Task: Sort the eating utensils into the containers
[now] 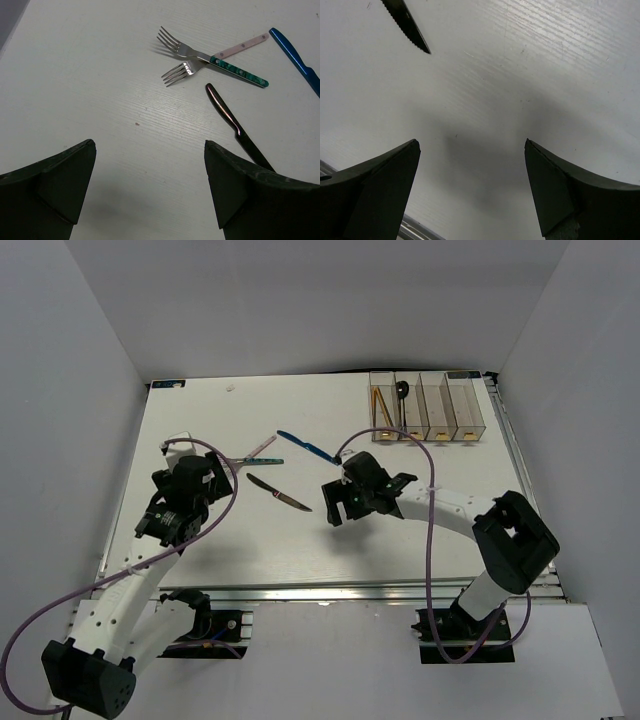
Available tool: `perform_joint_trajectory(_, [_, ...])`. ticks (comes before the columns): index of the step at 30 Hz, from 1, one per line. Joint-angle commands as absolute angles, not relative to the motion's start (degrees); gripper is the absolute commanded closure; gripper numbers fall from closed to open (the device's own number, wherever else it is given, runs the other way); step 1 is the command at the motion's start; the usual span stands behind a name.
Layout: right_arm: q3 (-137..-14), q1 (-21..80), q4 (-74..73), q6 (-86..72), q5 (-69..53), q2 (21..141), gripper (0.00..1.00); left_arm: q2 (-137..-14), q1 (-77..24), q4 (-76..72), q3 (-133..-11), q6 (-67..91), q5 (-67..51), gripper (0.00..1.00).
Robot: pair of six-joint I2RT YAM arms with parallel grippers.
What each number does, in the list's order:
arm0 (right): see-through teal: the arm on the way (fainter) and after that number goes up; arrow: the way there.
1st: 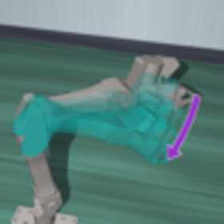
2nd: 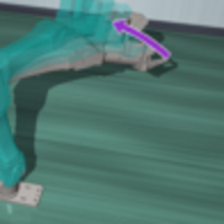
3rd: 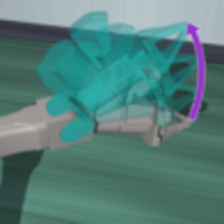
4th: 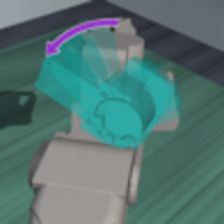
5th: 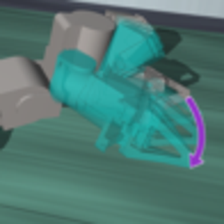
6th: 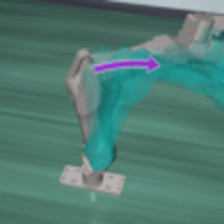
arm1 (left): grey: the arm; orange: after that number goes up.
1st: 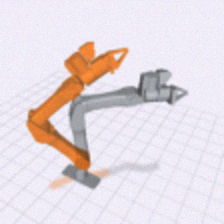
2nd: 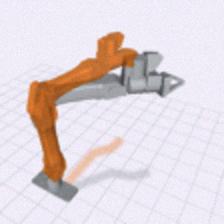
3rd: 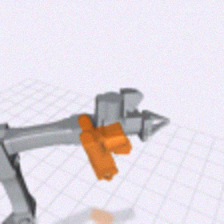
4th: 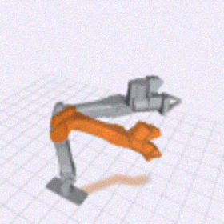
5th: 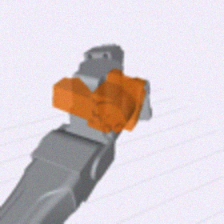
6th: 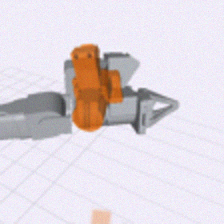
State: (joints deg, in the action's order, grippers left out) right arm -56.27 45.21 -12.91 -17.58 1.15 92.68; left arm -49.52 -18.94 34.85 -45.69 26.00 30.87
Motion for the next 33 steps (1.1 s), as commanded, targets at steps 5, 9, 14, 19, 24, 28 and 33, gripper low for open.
perform_joint_trajectory(5, [-57.3,47.9,-10.1,-13.8,-1.3,91.7,0.11,-49.7,-19.2,35.2,-46.8,26.5,31.7,0.02])
perform_joint_trajectory(9, [-58.7,49.5,-12.8,-14.8,2.2,92.2,0.11,-50.0,-19.2,35.2,-46.9,27.3,31.5,0.02])
perform_joint_trajectory(14, [-56.7,49.5,-14.0,-18.7,9.5,87.4,0.11,-57.0,-19.2,39.1,-50.0,35.4,29.7,0.02])
perform_joint_trajectory(19, [-58.4,49.2,-23.2,-25.7,24.9,85.3,0.11,-69.1,-19.4,40.2,-54.6,43.4,25.1,0.02])
perform_joint_trajectory(24, [-57.0,48.3,-24.2,-26.5,23.1,82.0,0.11,-80.4,-21.0,39.3,-59.6,52.6,25.7,0.02])
perform_joint_trajectory(28, [-54.7,47.6,-23.4,-26.5,23.1,77.9,0.11,-89.1,-22.2,41.7,-64.8,59.8,24.8,0.02])
perform_joint_trajectory(33, [-52.9,47.4,-24.0,-25.6,24.3,76.0,0.11,-97.9,-22.5,44.6,-71.0,65.2,21.7,0.02])
